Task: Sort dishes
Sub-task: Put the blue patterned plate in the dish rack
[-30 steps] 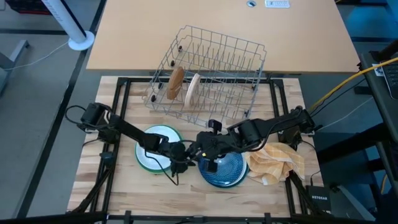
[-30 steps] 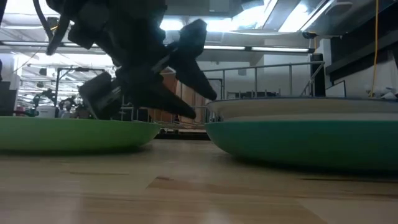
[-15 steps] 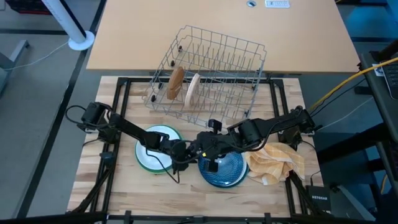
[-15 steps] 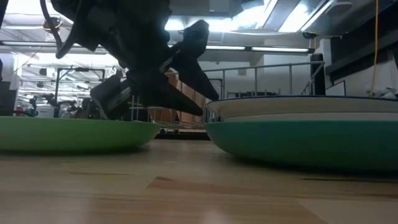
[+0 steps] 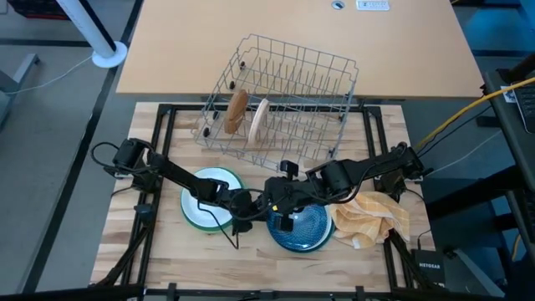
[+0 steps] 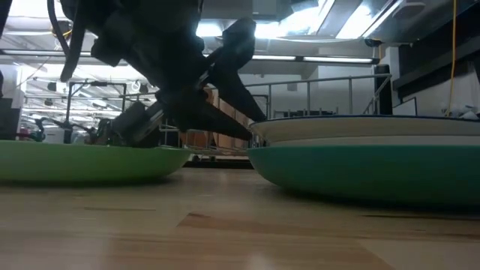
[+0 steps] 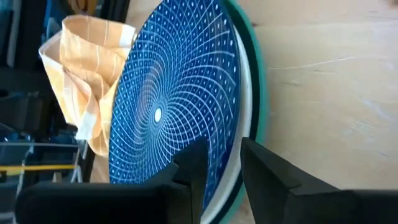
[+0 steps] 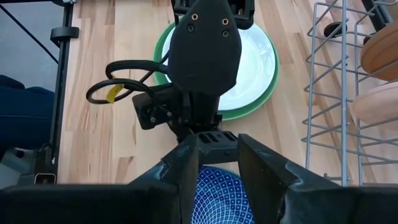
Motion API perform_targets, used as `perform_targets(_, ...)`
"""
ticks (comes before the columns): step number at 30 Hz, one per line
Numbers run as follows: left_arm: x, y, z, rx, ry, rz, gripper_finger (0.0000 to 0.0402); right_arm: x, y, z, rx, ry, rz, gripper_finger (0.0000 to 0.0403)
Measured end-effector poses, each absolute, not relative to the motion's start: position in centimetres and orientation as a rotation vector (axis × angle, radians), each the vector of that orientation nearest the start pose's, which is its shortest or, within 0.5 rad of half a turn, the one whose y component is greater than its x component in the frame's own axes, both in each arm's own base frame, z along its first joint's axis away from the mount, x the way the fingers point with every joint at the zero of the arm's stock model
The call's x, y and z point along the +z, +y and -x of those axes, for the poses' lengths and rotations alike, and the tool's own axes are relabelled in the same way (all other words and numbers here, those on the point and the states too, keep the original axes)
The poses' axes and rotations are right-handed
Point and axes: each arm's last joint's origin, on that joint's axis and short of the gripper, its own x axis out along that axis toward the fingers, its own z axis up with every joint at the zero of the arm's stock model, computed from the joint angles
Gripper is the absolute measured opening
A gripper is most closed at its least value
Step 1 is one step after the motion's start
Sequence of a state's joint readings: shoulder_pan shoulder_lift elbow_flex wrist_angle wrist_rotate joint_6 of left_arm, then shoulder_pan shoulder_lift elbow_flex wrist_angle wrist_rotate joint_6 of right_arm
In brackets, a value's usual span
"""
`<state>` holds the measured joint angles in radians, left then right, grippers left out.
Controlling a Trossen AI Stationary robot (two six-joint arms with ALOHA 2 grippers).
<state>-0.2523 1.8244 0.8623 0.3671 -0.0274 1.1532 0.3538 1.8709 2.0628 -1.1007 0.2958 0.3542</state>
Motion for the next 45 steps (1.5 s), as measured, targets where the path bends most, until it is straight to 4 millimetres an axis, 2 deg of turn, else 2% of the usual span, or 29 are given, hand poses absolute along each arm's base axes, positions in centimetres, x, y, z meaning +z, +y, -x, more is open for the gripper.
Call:
perform_targets(13,14.4,-7.7,-35.4,-0.522,0.358,-1.214,0.0088,38.6,12.6,-36.5,-0.099,0.851,-0.042,0.0117)
perform_targets(21,14.0,-7.2,-35.4,-0.601,0.355,-1.256,0.0087,38.6,12.6,-36.5,-0.099,0.851,-0.042,0.0117)
perform_targets(24,13.6,-7.2,-35.5,-0.611,0.349,-1.278,0.0074,38.6,12.6,-36.5,-0.100,0.850,-0.042,0.0117)
perform_targets(30,13.0,-7.3,-35.6,-0.613,0.347,-1.295,0.0010,38.6,12.6,-36.5,-0.101,0.851,-0.047,0.0117)
perform_targets(39,13.7,-7.6,-35.9,-0.562,0.280,-1.275,0.0005,38.6,12.6,-36.5,-0.101,0.858,-0.046,0.0117)
perform_targets(45,14.4,-8.5,-35.6,-0.553,0.278,-1.187,0.0004,38.8,12.3,-35.8,-0.117,0.894,-0.027,0.0117)
